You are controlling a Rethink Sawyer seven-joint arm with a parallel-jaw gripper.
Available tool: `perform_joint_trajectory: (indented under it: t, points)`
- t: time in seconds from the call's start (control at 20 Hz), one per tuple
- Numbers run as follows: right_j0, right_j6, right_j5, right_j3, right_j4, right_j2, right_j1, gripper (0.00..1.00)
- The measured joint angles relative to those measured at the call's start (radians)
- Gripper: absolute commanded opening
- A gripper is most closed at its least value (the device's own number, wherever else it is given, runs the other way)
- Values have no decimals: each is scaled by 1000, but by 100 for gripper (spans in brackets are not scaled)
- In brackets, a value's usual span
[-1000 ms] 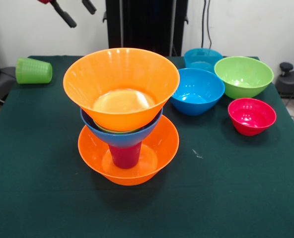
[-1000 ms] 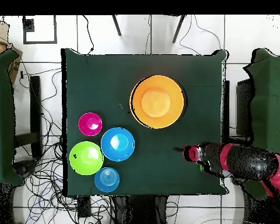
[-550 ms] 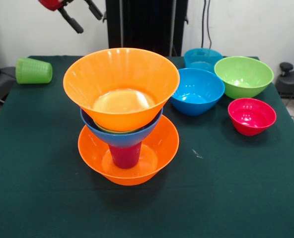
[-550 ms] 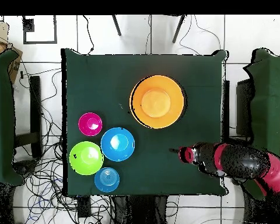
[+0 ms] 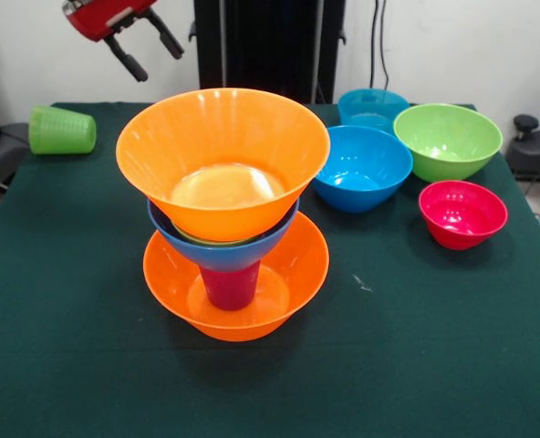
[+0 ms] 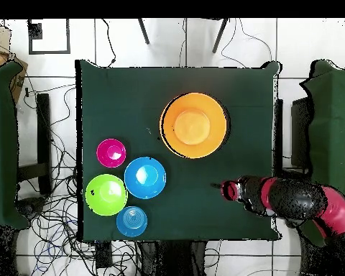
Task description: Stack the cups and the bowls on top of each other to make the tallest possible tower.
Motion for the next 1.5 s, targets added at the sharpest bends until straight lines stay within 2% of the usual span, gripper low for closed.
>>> perform_joint_trajectory:
  t: [0.25,1.05,1.5]
  points:
    - [-10,0,11,-28,-20,-1,14,100]
    - [-29,0,157,-146,-64,-1,53,100]
    - [-44,-41,169,-213,-106,-2,107,100]
